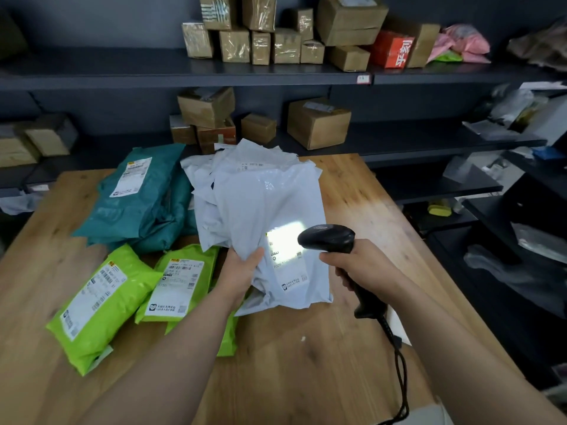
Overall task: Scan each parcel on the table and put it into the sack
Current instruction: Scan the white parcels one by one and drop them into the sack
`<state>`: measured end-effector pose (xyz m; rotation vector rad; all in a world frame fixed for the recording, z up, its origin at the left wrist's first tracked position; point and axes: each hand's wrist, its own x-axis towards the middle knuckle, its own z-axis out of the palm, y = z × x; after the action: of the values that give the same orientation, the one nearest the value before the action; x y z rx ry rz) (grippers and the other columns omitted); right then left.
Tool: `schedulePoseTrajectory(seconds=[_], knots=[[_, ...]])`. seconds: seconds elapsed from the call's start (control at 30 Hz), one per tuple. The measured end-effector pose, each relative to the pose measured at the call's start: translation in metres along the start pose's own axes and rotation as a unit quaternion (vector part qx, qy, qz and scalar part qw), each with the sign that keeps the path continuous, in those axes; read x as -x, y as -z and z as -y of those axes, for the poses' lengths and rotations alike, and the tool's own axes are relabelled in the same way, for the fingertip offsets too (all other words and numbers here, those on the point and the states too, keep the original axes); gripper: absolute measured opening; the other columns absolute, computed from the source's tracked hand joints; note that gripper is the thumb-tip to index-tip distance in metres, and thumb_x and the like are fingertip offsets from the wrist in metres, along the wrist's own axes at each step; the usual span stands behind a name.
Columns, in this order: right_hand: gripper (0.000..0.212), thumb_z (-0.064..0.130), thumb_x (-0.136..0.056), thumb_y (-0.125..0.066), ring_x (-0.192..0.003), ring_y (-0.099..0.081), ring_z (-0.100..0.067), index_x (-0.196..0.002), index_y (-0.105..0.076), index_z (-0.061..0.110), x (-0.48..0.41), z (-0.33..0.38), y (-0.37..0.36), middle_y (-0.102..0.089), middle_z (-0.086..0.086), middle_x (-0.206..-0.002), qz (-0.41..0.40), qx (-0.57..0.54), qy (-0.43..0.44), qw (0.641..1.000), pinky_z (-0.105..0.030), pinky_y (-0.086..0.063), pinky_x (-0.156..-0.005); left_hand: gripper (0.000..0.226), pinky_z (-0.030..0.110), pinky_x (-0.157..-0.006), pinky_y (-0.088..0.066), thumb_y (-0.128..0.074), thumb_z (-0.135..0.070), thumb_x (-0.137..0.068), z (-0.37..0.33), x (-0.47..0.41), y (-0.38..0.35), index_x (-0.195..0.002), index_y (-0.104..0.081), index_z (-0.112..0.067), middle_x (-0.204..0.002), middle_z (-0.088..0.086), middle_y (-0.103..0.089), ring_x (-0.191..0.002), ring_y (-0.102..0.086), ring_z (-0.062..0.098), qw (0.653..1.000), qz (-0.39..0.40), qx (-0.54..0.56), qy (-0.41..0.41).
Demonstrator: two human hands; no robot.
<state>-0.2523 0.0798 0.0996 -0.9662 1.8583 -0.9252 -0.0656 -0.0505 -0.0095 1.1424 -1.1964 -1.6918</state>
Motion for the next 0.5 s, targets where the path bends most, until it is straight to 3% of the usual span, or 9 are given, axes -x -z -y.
schedulePoseTrajectory(seconds=[0.33,0.5], knots=[[0.023,0.025,-0.083,-0.068,-0.045,-0.050,-0.015,-0.068,-0.058,0.010,0.023,0.003,0.013,-0.055,-0.002,-0.054,0.002,0.001,0.005,1.000,-0.023,-0.042,-0.043,0.050,0.048,-0.104,-0.045,-0.058,-0.014,-0.095,0.007,-0.002,-0.003,-0.142,-0.041,-0.011,-0.132,0.006,-0.058,-0.120,-0.057,0.024,1.000,-0.003,0.014,0.005],[0.022,0.025,-0.083,-0.069,-0.045,-0.049,-0.016,-0.070,-0.058,0.011,0.030,0.004,0.020,-0.053,-0.003,-0.055,-0.007,0.008,0.001,1.000,-0.023,-0.042,-0.044,0.047,0.041,-0.098,-0.049,-0.057,-0.016,-0.096,0.009,-0.005,-0.001,-0.140,-0.042,-0.011,-0.130,0.005,-0.059,-0.118,-0.058,0.023,1.000,-0.006,0.009,0.007]])
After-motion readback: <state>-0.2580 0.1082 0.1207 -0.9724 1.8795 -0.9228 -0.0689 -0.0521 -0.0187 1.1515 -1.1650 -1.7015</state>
